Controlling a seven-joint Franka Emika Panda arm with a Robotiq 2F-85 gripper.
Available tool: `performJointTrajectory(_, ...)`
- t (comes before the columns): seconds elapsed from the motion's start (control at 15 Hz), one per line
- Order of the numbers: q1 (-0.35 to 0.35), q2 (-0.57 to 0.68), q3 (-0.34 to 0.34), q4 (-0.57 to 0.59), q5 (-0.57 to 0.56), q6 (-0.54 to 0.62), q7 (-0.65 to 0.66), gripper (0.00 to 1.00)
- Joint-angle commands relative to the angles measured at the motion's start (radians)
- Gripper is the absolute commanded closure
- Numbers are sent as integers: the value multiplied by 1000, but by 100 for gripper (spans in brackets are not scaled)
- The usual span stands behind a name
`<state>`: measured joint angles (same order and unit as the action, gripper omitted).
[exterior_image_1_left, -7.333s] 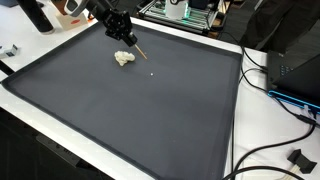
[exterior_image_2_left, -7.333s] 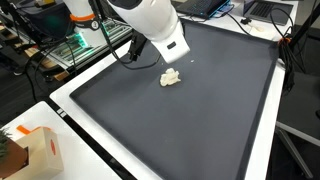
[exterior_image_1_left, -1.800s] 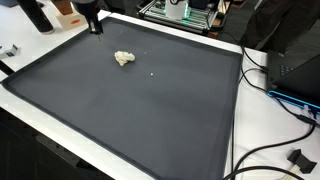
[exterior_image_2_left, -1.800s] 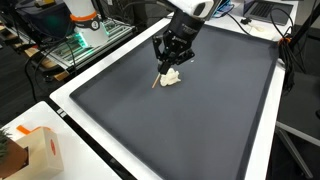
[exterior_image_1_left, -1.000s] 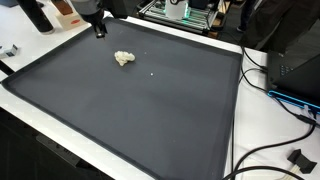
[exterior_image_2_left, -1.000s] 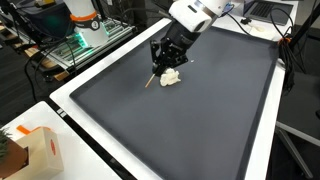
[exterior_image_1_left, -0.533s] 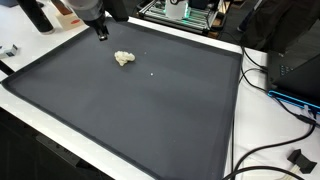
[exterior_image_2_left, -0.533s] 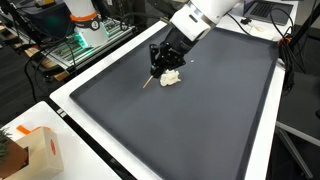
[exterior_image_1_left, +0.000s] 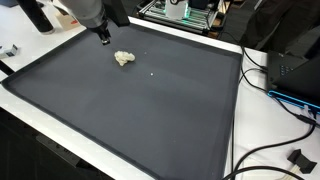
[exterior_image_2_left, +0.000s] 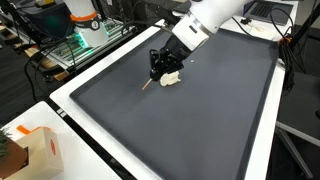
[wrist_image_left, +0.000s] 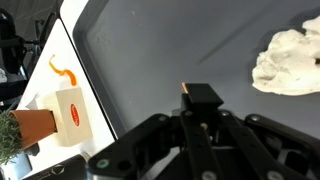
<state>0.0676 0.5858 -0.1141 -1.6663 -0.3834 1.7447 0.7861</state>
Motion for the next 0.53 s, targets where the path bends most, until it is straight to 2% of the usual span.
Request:
performJointTrajectory(0.0,2,25,-6,26,20,-31,-35,97)
performJointTrajectory(0.47,-13,29,0,29,51,-22,-102,97)
